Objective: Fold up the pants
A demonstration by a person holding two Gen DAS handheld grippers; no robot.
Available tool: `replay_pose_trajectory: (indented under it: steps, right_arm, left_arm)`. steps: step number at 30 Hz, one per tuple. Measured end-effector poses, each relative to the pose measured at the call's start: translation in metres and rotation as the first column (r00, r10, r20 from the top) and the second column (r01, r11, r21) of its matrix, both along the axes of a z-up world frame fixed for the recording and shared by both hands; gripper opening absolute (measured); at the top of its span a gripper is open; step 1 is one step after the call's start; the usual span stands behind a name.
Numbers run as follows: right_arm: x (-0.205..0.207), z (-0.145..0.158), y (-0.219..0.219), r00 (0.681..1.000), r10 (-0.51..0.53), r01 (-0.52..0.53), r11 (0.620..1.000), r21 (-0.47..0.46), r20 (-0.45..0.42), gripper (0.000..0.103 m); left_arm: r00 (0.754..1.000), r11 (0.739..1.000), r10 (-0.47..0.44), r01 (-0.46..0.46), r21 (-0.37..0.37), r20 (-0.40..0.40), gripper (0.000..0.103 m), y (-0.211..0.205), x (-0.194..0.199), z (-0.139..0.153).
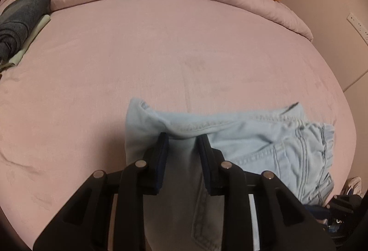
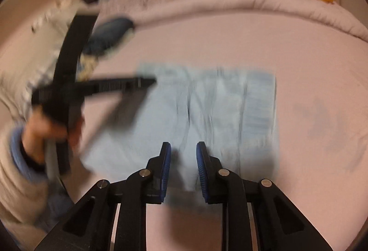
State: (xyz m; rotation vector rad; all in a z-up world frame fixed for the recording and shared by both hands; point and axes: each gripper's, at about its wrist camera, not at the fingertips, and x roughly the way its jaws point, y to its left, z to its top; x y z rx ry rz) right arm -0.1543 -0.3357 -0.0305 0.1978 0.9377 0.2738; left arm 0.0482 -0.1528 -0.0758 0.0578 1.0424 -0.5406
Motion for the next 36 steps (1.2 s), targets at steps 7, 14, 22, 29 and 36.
replay_pose_trajectory:
  steps: [7, 14, 22, 29, 36]
  right_arm:
    - [0.003, 0.008, -0.006, 1.000, 0.014, -0.013, 1.000, 0.014, -0.021, 0.017]
    - [0.013, 0.038, -0.010, 0.997, -0.020, 0.016, 0.999, 0.051, 0.073, 0.017]
    - [0.042, 0.025, 0.001, 0.997, -0.082, 0.082, 0.996, -0.043, -0.004, 0.017]
    - [0.101, 0.032, 0.067, 0.993, 0.114, -0.115, 0.993, 0.004, 0.043, 0.017]
    - [0.168, -0.001, 0.097, 0.991, 0.107, -0.104, 0.993, 0.050, -0.078, 0.017]
  left_arm:
    - [1.000, 0.998, 0.024, -0.024, -0.062, -0.005, 0.038, 0.030, -0.026, 0.018]
    - [0.996, 0.990, -0.039, 0.029, -0.136, -0.075, 0.036, 0.063, -0.099, -0.001]
    - [0.996, 0.989, -0.063, 0.054, -0.140, -0.057, 0.034, 0.076, -0.142, -0.006]
    - [0.995, 0.988, -0.064, 0.052, -0.146, -0.075, 0.034, 0.081, -0.139, -0.009]
    - [0.995, 0.989, -0.063, 0.052, -0.141, -0.074, 0.034, 0.081, -0.137, -0.008]
